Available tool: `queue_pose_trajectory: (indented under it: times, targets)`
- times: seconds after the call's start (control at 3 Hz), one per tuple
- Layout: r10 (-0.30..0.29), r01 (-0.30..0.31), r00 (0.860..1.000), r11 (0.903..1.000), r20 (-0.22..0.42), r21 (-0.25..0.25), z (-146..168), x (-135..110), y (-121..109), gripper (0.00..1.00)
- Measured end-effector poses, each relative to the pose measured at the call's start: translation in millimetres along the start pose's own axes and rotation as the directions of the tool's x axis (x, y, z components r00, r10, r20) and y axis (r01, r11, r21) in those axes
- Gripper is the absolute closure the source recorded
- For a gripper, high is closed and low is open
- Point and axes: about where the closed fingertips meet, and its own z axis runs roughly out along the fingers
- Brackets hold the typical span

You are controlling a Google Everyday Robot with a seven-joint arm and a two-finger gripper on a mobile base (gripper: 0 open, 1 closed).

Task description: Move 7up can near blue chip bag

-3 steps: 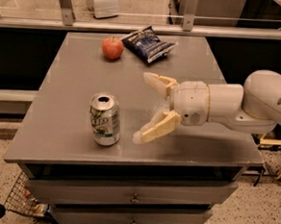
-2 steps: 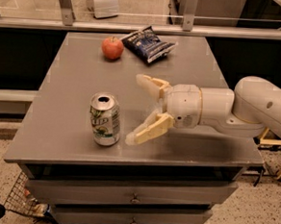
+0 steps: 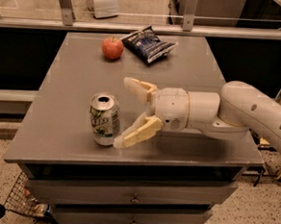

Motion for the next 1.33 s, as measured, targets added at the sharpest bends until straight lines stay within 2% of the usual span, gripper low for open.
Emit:
queue_pose_trajectory:
  times: [0.33,0.67,1.0,1.33]
  targets:
    - [-0.006,0.005,0.999,0.9999,-0.039,-0.009,11.5,0.7,3.2,0.0]
    - [-0.042,0.038,0.996,0.9983,-0.078,-0.045,27.4,-4.4,9.2,0.16]
    - [-0.074,0.066,0.993,0.9942,-0.089,-0.085,41.6,-9.3,14.7,0.4]
    - [-0.076,0.068,0.993,0.9936,-0.089,-0.09,43.8,-10.2,16.1,0.64]
